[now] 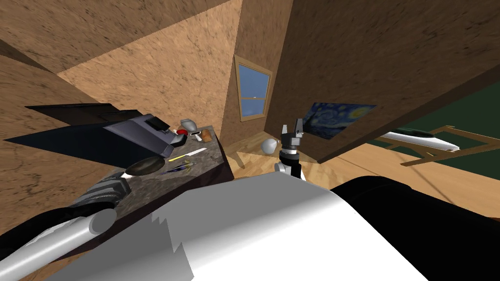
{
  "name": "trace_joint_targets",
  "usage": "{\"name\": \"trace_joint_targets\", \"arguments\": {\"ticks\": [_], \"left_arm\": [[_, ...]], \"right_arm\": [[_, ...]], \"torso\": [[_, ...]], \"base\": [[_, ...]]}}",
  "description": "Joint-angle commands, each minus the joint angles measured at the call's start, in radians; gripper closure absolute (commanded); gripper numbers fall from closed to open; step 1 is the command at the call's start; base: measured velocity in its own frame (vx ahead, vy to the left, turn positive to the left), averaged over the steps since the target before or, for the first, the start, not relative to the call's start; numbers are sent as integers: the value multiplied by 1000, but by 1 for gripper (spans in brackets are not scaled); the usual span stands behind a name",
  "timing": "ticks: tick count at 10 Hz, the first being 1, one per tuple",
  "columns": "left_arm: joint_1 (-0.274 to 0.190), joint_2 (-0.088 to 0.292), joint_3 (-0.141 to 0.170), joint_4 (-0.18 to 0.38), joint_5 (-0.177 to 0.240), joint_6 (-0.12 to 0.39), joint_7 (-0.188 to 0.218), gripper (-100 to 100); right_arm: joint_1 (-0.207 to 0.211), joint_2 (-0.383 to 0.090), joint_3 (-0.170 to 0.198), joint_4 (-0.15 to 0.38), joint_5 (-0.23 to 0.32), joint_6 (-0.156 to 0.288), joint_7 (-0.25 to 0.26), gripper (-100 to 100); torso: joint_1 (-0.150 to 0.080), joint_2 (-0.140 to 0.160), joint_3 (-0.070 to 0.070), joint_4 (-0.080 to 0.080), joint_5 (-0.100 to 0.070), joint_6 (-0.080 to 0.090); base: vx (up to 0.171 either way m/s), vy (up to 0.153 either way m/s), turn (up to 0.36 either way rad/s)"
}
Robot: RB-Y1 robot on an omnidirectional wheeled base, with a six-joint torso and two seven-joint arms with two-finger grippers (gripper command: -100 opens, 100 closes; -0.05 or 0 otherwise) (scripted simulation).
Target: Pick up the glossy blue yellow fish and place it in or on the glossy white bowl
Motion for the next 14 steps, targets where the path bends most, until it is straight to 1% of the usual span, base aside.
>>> {"name": "trace_joint_targets", "arguments": {"ticks": [1,2,3,4,5,6,7,8,9,10,12,13,14], "left_arm": [[-5,8,2,3,13,42,-1,-100],[-16,22,2,11,35,77,-4,-100],[-16,22,2,11,35,91,-4,-100],[-28,36,2,18,56,131,-7,-100],[-28,36,2,18,56,139,-7,-100],[-39,49,1,24,77,176,-10,-100],[-39,49,1,24,77,184,-10,-100],[-49,61,0,31,96,224,-12,-100],[-57,72,-1,37,113,249,-15,-100],[-57,72,-1,37,113,265,-15,-100],[-71,90,-5,48,143,325,-19,-100],[-71,90,-5,48,143,332,-19,-100],[-76,97,-8,53,156,359,-20,-100]], "right_arm": [[0,0,0,0,0,0,0,0],[0,0,0,0,0,0,0,0],[0,0,0,0,0,0,0,0],[0,0,0,0,0,0,0,0],[0,0,0,0,0,0,0,0],[0,0,0,0,0,0,0,0],[0,0,0,0,0,0,0,0],[0,0,0,0,0,0,0,0],[0,0,0,0,0,0,0,0],[0,0,0,0,0,0,0,0],[0,0,0,0,0,0,0,0],[0,0,0,0,0,0,0,0],[0,0,0,0,0,0,0,0]], "torso": [[0,0,0,0,0,0],[0,0,0,0,0,0],[1,-1,0,0,0,0],[1,0,0,0,0,0],[1,-1,0,0,0,0],[1,0,0,0,0,0],[0,0,0,0,0,0],[1,1,0,0,0,0],[1,0,0,0,0,0],[1,-1,-1,0,0,0],[2,-1,-1,0,0,0],[1,-1,-1,0,0,0],[2,0,0,0,0,0]], "base": [[64,-65,45],[73,-50,72],[64,-50,36],[77,-60,68],[56,-58,35],[60,-68,67],[51,-50,32],[60,-52,43],[90,-67,73],[75,-47,44],[76,-52,53],[60,-48,15],[54,-37,22]]}}
